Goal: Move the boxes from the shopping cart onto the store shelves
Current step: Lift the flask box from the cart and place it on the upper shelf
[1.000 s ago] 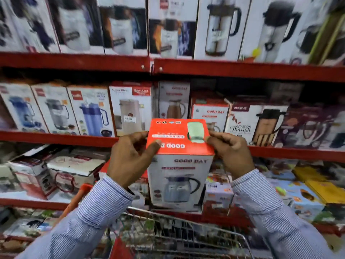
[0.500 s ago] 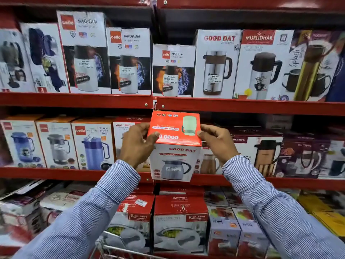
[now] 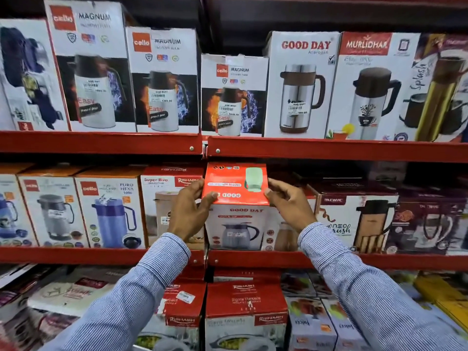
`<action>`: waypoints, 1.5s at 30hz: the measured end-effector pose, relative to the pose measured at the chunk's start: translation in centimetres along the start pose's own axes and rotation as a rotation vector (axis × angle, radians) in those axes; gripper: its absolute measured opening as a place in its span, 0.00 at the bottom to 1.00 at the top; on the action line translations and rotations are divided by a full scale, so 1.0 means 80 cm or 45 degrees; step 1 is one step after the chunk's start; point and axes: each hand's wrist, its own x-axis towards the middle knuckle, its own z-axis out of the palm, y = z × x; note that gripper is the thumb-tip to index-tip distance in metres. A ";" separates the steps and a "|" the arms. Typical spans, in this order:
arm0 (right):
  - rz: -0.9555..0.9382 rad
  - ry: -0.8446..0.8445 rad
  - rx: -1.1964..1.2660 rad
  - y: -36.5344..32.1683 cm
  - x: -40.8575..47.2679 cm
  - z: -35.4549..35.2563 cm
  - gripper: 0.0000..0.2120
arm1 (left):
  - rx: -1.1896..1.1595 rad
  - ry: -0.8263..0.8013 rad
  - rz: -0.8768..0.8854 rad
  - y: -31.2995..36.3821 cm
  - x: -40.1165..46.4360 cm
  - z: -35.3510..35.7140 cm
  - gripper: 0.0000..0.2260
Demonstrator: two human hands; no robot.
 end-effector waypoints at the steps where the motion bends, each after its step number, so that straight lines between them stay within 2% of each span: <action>1: -0.001 -0.003 0.011 0.003 0.004 0.001 0.21 | -0.009 -0.015 -0.003 -0.003 0.004 0.002 0.19; 5: 0.040 -0.011 0.097 0.013 0.024 0.006 0.21 | -0.043 -0.014 -0.041 -0.019 0.025 0.012 0.23; 8: 0.057 -0.001 0.143 0.013 0.036 0.010 0.23 | -0.054 0.130 -0.053 -0.029 0.039 0.023 0.25; 13: 0.049 -0.009 0.119 0.015 0.052 0.016 0.26 | 0.220 0.305 0.031 -0.027 0.052 0.041 0.16; 16: 0.044 0.033 0.042 0.019 0.058 0.021 0.26 | 0.314 0.247 0.064 -0.024 0.057 0.047 0.15; 20: 0.049 0.112 -0.040 0.024 0.063 0.028 0.25 | 0.586 0.121 0.146 -0.021 0.061 0.053 0.15; 25: 0.025 0.047 -0.071 0.019 0.059 0.028 0.26 | 0.809 0.142 0.363 -0.019 0.061 0.048 0.10; 27: 0.018 0.003 -0.077 0.017 0.056 0.026 0.27 | 0.863 0.132 0.387 -0.017 0.061 0.045 0.09; 30: 0.026 -0.010 -0.079 0.022 0.048 0.021 0.29 | 0.805 0.156 0.403 -0.021 0.053 0.045 0.14; 34: 0.024 0.013 -0.155 0.035 0.032 0.018 0.28 | 0.456 0.252 0.282 -0.048 0.013 0.046 0.16; 37: 0.017 0.028 -0.200 0.037 0.022 0.018 0.26 | 0.248 0.289 -0.025 -0.074 -0.023 0.054 0.16; 42: 0.048 0.025 -0.282 0.030 0.029 0.015 0.22 | 0.260 0.150 -0.309 -0.109 -0.056 0.072 0.21; 45: 0.035 0.030 -0.350 0.027 0.033 0.015 0.18 | 0.226 0.125 -0.353 -0.119 -0.059 0.078 0.24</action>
